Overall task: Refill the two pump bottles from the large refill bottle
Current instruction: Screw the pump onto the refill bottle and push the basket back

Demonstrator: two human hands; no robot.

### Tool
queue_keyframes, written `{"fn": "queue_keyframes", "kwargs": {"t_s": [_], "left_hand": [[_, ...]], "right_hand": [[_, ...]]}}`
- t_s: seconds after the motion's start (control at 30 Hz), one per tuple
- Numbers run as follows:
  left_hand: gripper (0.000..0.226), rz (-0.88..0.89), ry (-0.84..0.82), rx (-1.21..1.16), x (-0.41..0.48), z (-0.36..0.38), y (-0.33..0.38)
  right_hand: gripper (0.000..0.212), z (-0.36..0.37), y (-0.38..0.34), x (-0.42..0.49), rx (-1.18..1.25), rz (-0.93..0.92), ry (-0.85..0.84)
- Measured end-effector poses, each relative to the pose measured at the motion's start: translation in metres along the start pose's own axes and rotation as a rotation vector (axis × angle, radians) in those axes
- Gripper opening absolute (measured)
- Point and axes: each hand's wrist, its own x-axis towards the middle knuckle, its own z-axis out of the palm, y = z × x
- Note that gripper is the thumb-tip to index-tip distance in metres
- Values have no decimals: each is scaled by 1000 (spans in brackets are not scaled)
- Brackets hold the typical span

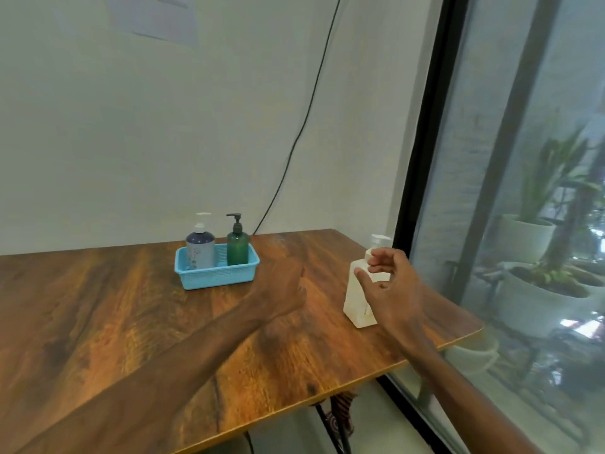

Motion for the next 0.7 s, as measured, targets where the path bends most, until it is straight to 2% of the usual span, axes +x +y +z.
{"fn": "queue_keyframes", "kwargs": {"t_s": [0.17,0.33,0.43,0.6,0.7], "left_hand": [[31,72,-91,54,27,13,8],[32,96,-241,157,51,20,7],[32,96,-328,119,61,39,-2],[48,12,-450,95,77,72,-16],[42,-14,-527,85,87,85,-27]], "right_hand": [[84,-11,20,8,-74,143,52],[122,2,52,16,-208,318,-126],[121,15,68,18,-180,371,-183],[108,32,98,22,-130,399,-231],[95,35,103,20,-135,405,-243]]}}
